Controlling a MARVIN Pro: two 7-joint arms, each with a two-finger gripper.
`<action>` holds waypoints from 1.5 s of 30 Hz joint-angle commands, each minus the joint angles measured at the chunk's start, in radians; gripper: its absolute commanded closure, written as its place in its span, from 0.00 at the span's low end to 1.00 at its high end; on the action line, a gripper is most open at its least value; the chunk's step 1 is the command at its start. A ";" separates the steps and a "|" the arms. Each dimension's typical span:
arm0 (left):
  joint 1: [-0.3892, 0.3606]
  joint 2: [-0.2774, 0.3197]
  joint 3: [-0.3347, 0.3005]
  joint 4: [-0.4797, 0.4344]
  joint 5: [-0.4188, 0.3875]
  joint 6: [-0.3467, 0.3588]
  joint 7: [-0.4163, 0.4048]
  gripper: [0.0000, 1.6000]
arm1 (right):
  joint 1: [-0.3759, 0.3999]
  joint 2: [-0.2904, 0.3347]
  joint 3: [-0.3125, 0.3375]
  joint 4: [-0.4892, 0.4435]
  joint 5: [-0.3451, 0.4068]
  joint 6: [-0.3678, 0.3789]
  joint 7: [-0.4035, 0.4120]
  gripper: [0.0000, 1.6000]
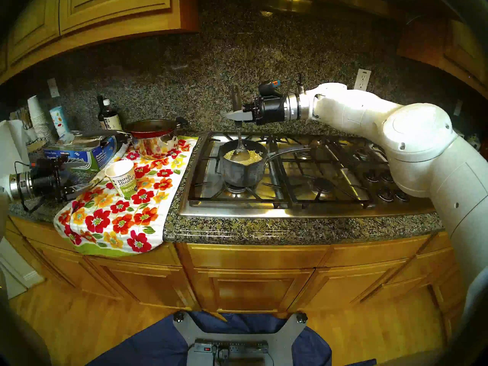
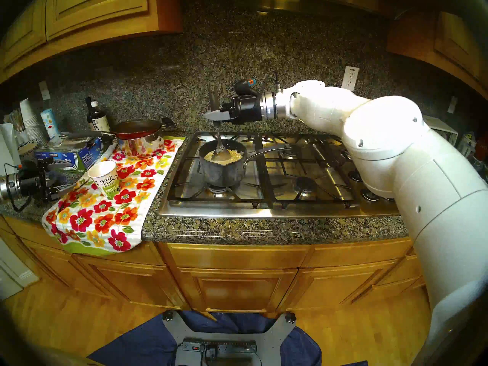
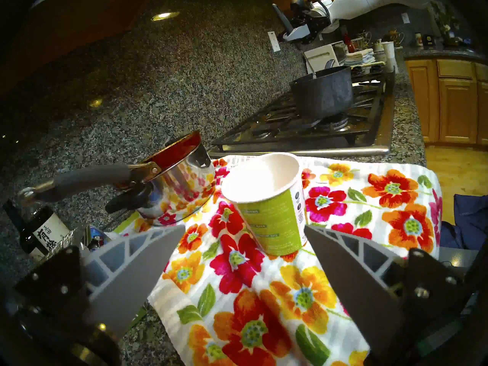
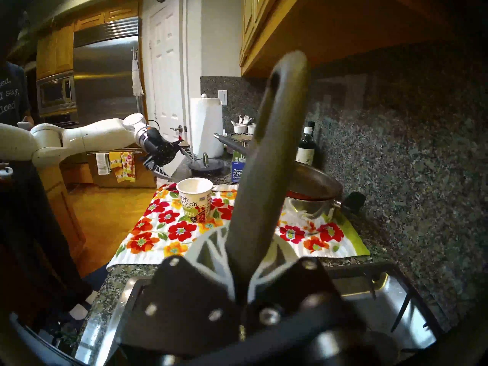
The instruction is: Pour oats into pot and stir with a spoon
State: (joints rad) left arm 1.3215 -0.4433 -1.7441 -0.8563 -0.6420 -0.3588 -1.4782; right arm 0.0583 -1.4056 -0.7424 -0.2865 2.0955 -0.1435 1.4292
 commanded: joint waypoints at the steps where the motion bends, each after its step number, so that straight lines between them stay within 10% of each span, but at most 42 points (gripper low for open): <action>1: -0.022 0.022 -0.016 -0.008 -0.022 -0.001 -0.005 0.00 | 0.010 0.019 0.002 0.063 0.001 0.002 0.025 1.00; 20: -0.022 0.022 -0.016 -0.009 -0.021 -0.001 -0.005 0.00 | 0.031 0.083 -0.020 0.066 -0.024 0.016 0.054 1.00; 45: -0.020 0.022 -0.017 -0.010 -0.020 -0.001 -0.005 0.00 | 0.169 0.264 -0.019 -0.266 -0.121 -0.026 0.054 1.00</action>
State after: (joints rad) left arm 1.3221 -0.4430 -1.7439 -0.8569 -0.6420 -0.3590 -1.4780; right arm 0.1386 -1.2076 -0.7741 -0.4904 1.9845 -0.1637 1.4854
